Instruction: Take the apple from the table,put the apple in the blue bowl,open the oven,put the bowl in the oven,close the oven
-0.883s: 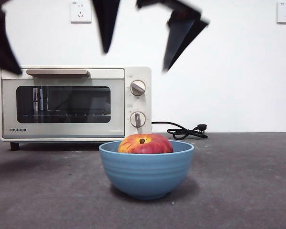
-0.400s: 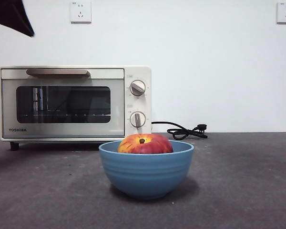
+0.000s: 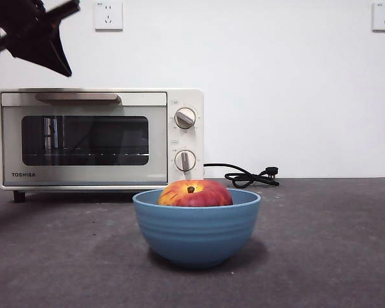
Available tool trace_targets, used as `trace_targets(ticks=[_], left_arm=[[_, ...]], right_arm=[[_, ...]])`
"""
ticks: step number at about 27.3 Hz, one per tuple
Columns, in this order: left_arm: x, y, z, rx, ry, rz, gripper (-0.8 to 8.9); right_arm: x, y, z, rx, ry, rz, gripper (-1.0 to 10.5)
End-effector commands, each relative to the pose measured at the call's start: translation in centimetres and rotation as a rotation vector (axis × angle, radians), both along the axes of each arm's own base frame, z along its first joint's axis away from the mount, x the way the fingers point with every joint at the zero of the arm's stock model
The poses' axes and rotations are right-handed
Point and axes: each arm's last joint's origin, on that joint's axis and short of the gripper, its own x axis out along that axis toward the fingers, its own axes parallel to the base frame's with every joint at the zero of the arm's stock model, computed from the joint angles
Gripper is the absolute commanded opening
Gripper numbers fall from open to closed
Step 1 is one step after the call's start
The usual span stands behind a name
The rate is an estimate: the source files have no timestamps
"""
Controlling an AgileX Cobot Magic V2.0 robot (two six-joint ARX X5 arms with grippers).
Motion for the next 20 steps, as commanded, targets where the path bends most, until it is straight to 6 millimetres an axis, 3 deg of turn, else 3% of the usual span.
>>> trace_targets(ticks=[1, 13, 20], left_arm=[[0.9, 0.0, -0.6, -0.020, 0.018, 0.013, -0.05], [1.9, -0.1, -3.3, -0.007, 0.139, 0.009, -0.05], [1.4, -0.2, -4.0, 0.040, 0.213, -0.030, -0.06]], right_arm=[[-0.7, -0.7, 0.2, 0.027, 0.028, 0.008, 0.0], [-1.6, -1.9, 0.7, 0.071, 0.012, -0.010, 0.0], [-1.5, -1.9, 0.7, 0.058, -0.005, -0.033, 0.0]])
